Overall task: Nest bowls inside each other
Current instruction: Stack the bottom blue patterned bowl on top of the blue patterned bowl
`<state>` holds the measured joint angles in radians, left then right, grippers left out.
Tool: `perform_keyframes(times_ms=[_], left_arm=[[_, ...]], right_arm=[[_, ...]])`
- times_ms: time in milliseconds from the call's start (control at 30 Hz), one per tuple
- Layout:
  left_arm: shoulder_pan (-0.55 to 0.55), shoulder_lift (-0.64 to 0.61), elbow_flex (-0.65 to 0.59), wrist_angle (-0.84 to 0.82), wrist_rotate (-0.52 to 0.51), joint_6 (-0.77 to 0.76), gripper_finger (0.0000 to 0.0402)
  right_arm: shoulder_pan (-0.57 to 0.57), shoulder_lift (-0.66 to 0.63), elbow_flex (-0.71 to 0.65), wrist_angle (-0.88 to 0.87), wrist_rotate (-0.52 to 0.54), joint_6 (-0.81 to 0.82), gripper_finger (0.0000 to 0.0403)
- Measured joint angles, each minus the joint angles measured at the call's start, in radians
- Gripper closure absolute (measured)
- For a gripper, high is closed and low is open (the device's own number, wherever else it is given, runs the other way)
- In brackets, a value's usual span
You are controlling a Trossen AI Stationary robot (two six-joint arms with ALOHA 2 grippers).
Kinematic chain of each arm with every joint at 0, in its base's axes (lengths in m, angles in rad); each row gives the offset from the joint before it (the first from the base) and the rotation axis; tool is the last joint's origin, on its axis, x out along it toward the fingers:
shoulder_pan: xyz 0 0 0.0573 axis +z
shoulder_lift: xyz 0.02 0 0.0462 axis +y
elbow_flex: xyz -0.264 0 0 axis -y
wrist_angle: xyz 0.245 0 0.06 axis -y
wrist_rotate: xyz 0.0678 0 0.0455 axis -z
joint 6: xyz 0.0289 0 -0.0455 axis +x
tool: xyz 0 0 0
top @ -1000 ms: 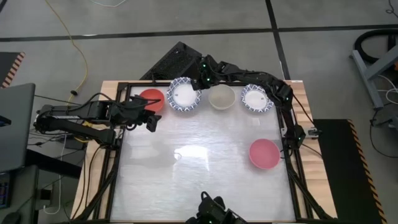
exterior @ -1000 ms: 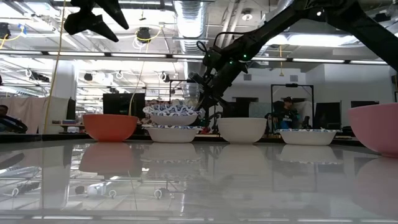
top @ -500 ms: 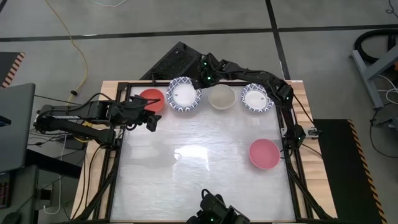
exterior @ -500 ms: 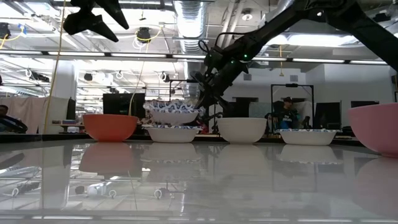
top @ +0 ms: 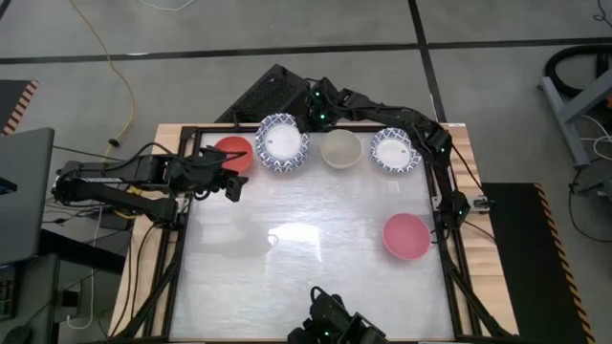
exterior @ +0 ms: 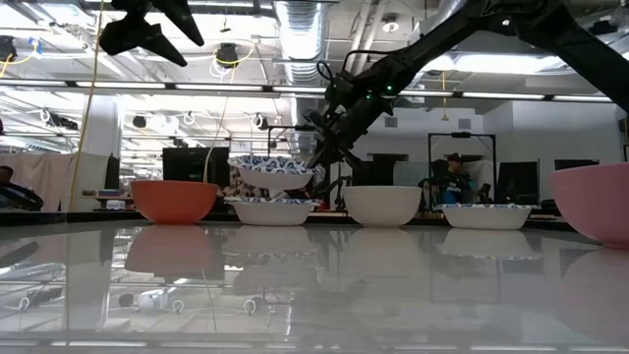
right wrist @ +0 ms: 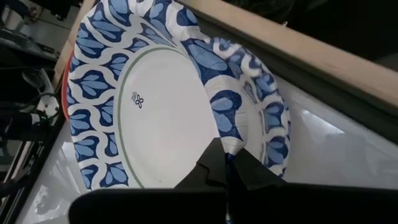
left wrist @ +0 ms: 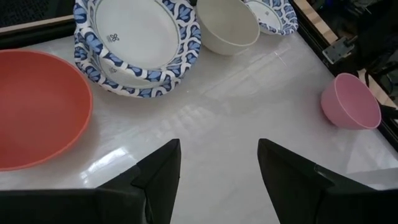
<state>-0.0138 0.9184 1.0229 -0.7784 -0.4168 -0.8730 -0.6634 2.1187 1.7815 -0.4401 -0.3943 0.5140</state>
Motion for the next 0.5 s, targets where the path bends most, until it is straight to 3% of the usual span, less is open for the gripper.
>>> perform_keyframes(times_ms=[133,333,500], left_arm=[[0.000,0.000,0.000,0.000,0.000,-0.005,0.0199],[0.000,0.000,0.000,0.000,0.013,-0.013,0.0199],[-0.001,0.000,0.000,0.000,0.019,-0.014,0.0199]], right_arm=[[-0.001,0.060,0.058,-0.039,-0.017,-0.011,0.0397],[0.025,0.164,0.250,-0.165,-0.023,-0.060,0.0397],[0.033,0.196,0.342,-0.295,0.026,-0.133,0.0397]])
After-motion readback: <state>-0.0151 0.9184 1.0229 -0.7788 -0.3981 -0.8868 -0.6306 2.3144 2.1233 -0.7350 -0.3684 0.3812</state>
